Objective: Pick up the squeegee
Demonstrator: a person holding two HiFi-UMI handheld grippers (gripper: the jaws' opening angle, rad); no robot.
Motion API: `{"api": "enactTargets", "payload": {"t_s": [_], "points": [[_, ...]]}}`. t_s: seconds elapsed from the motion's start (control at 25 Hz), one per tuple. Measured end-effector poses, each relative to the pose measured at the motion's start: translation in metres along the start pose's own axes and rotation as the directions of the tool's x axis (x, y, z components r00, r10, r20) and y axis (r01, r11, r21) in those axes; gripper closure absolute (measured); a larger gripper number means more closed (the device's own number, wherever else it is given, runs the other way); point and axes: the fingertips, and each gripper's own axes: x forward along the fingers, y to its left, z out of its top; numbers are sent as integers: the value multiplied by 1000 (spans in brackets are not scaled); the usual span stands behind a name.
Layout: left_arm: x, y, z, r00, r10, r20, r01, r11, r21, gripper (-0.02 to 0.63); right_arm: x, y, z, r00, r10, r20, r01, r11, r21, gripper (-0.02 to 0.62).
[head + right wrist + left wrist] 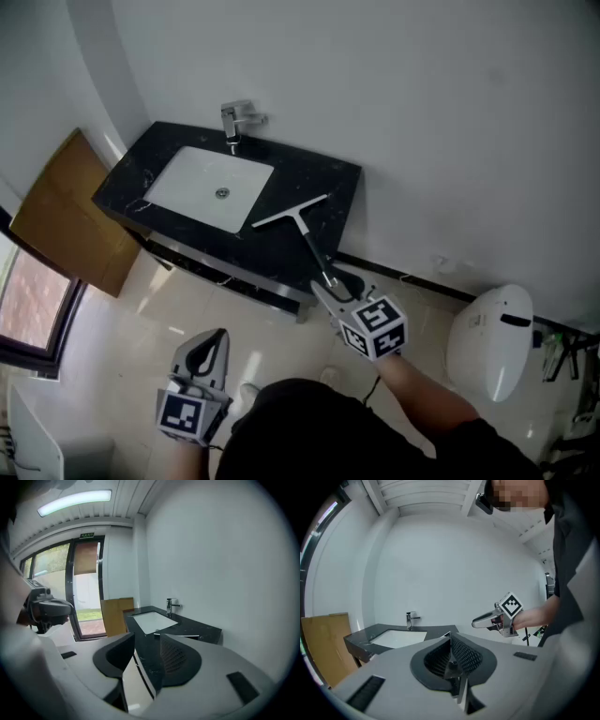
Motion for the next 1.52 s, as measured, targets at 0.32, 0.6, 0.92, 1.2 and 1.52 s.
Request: {"api": "enactTargets", "payload": {"t_s": [0.32, 0.6, 0.92, 1.2, 1.52], "points": [[-14, 13, -8, 999, 49, -20, -49, 999, -14, 606, 68, -51, -37, 988, -95, -118, 92, 995, -34, 423], [-28, 20, -16, 994, 97, -48, -99, 995, -33, 606, 121, -81, -68, 960, -144, -239, 130, 989, -74, 423], [-44, 25, -26, 988, 131, -80, -135, 990, -41, 606, 151, -102, -89, 935, -177, -306, 164, 984, -70, 423], [-53, 29, -29, 982, 161, -102, -166, 985, -40, 606, 168, -107, -105, 922, -166, -350, 160, 986, -46, 423], [-62, 35, -31, 976, 187, -110, -192, 981, -38, 606, 178, -105, -115, 908, -148, -392, 157, 988, -11, 423]]}}
